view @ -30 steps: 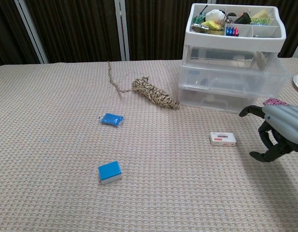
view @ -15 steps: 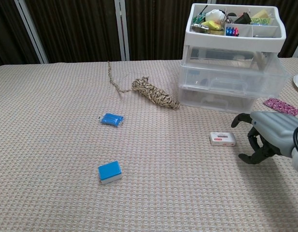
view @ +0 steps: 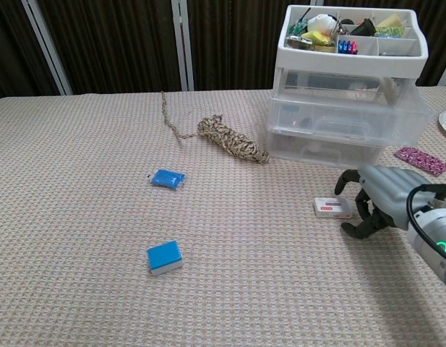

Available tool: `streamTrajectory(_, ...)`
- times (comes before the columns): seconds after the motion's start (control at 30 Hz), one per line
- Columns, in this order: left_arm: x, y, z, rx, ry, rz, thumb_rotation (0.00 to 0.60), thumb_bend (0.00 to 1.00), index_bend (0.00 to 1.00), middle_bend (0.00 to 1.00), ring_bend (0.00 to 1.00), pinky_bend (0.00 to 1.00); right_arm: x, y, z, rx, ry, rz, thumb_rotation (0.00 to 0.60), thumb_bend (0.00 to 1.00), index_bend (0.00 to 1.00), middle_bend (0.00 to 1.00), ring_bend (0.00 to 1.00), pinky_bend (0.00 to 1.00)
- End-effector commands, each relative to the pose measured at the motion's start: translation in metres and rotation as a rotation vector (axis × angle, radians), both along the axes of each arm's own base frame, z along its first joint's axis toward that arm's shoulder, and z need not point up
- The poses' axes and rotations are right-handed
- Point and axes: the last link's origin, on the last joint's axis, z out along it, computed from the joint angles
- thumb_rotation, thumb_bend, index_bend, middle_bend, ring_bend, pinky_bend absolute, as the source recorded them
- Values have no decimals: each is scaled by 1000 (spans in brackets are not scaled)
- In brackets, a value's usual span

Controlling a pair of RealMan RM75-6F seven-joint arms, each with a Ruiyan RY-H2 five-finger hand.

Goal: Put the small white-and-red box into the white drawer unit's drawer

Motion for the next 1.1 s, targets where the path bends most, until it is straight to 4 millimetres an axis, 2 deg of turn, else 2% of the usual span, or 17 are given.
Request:
streamTrajectory(0.03,0,0,0,-1,0,1,600,241,33,0,0,0,1,-2,-2,-3,-1,-1,600,256,318,769,797,714)
streamTrajectory(0.33,0,0,0,-2,-1,4,600,240,33,0,0,0,1,-6,-5,-15,1,-2,600,316,419,773,802,714)
streamTrajectory(0.53,0,0,0,-3,-1,4,600,240,33,0,0,0,0,-4,-8,-14,1,-1,600,320,544,773,802,714)
streamTrajectory(0.77,0,0,0,-4,-2,4,600,240,33,0,0,0,3,4,-4,-24,-16,35,600,321,575,774,801,714)
streamTrajectory(0.97,0,0,-1,-2,1,1,600,241,33,0,0,0,10,20,14,-31,-64,95,600,321,584,774,801,714)
streamTrajectory(1.1,1,-1,-1,1,3,-1,600,240,33,0,0,0,14,36,34,-32,-77,142,600,320,590,775,801,714)
